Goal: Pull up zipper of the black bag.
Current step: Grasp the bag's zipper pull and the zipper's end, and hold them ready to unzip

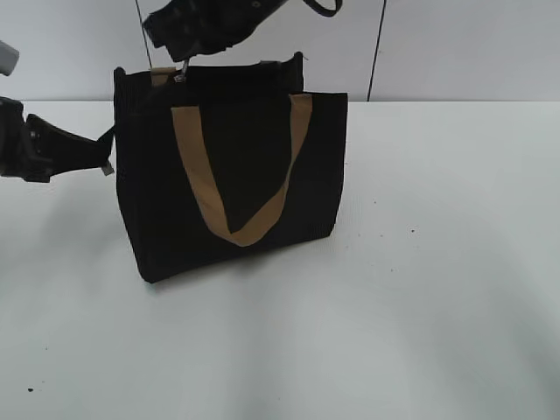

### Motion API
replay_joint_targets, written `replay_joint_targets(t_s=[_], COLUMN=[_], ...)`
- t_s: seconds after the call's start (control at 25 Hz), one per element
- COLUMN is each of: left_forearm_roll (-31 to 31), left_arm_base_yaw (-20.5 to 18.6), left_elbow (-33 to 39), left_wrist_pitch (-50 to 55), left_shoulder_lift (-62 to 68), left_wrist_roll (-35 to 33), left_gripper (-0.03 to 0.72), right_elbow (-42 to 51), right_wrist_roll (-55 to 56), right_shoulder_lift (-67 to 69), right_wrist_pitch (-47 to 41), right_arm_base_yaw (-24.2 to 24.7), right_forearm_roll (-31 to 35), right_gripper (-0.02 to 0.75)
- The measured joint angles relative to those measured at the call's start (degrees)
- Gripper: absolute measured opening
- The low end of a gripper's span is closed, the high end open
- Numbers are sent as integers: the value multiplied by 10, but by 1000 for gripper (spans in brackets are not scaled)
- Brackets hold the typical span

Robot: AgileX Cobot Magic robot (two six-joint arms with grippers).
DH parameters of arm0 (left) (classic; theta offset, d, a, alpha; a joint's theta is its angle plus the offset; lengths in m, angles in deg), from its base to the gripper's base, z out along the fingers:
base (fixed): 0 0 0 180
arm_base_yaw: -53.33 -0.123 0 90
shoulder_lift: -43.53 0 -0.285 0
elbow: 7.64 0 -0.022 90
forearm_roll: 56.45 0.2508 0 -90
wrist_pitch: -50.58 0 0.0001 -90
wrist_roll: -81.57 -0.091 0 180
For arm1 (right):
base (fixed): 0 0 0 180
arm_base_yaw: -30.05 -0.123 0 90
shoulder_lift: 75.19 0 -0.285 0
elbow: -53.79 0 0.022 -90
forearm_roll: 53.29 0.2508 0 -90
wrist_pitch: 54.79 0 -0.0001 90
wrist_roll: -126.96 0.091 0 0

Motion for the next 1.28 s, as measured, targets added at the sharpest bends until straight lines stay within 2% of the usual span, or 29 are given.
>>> replay_joint_targets(t_s=[0.12, 0.24, 0.44, 0.6, 0.88, 0.92, 1.0, 1.08, 1.16, 1.2, 1.28], left_forearm_roll=[53, 76, 84, 85, 74, 71, 71, 64, 54, 50, 41], left_arm_base_yaw=[-4, -10, -29, -35, -35, -35, -37, -40, -40, -40, -40], left_elbow=[2, 2, 2, 2, 2, 2, 2, 2, 2, 2, 3], left_wrist_pitch=[-36, -47, -53, -44, -23, -23, -27, -22, -8, 1, 8], left_shoulder_lift=[1, -6, -29, -34, -37, -37, -37, -37, -37, -38, -46], left_wrist_roll=[45, 70, 76, 77, 78, 78, 79, 79, 79, 79, 84], left_gripper=[11, 11, 11, 11, 11, 11, 20, 80, 207, 300, 469], right_elbow=[-2, -2, -2, -2, -2, -2, -3, -5, -7, -7, -7], right_wrist_roll=[-1, -1, 11, 66, 106, 106, 91, 82, 80, 79, 73], right_shoulder_lift=[-5, -7, -13, -14, -16, -19, -33, -49, -66, -70, -76], right_wrist_pitch=[-13, -22, -44, -73, -93, -93, -90, -80, -77, -81, -101], right_arm_base_yaw=[16, 18, 18, 18, 17, 17, 20, 24, 24, 24, 24], right_forearm_roll=[-38, -68, -157, -240, -271, -268, -262, -242, -225, -221, -218], right_gripper=[-10, -10, -10, -10, 1, 22, 134, 337, 498, 536, 561])
